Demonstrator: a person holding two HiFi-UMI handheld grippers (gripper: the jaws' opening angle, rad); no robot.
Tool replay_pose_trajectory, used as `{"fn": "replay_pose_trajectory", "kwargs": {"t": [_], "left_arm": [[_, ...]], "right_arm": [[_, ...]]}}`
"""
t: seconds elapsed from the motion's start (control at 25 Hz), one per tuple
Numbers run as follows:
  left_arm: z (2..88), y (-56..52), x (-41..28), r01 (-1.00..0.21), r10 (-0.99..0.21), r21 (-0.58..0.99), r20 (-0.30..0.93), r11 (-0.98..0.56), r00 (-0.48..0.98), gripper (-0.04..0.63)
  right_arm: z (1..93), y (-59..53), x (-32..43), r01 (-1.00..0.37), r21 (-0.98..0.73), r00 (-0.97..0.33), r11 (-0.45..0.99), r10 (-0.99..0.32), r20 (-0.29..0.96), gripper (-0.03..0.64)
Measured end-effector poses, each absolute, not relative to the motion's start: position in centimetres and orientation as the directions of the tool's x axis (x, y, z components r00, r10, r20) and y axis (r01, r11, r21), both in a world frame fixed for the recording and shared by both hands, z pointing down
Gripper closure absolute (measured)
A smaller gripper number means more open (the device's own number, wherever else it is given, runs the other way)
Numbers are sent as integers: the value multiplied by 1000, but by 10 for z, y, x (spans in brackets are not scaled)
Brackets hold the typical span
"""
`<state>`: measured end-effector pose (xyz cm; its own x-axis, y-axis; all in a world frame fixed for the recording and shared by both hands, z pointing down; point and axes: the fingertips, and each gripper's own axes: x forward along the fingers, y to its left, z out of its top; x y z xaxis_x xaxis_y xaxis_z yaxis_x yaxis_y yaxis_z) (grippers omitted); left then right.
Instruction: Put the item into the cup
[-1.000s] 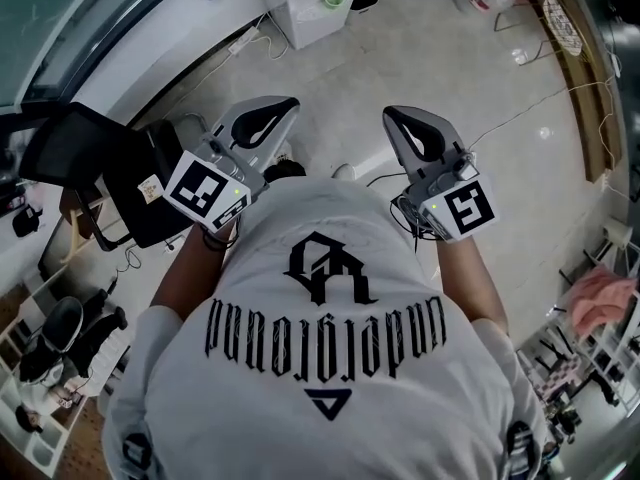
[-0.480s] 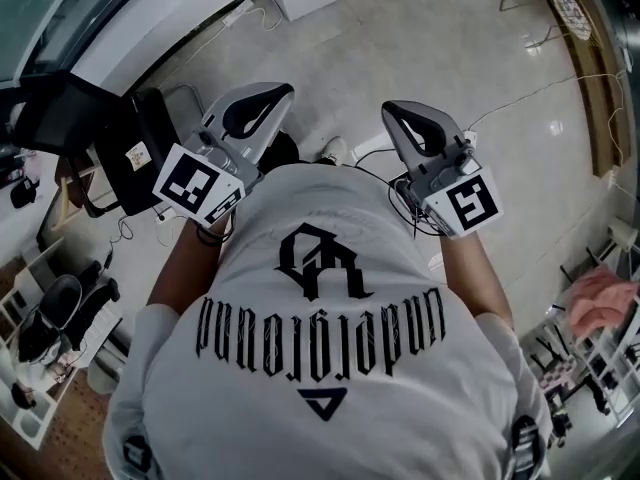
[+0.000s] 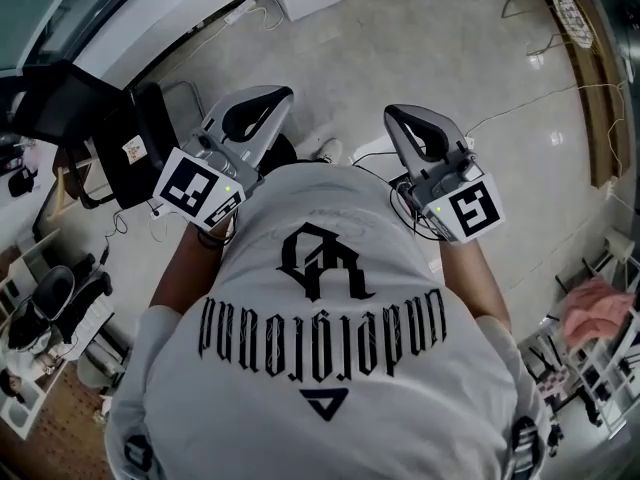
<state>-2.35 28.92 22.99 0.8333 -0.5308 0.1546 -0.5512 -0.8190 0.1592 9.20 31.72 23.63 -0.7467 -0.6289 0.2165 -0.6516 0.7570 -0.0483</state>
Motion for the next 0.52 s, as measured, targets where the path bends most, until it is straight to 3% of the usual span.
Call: {"fn": "replay_pose_trajectory", "kwargs": {"t": [0.52], "left_arm": [[220,286,-14,-550,-535,145,133,-822,834,581]], "right_arm": [[224,313,93,-631,-26,-766,775,-618,177,603]]}}
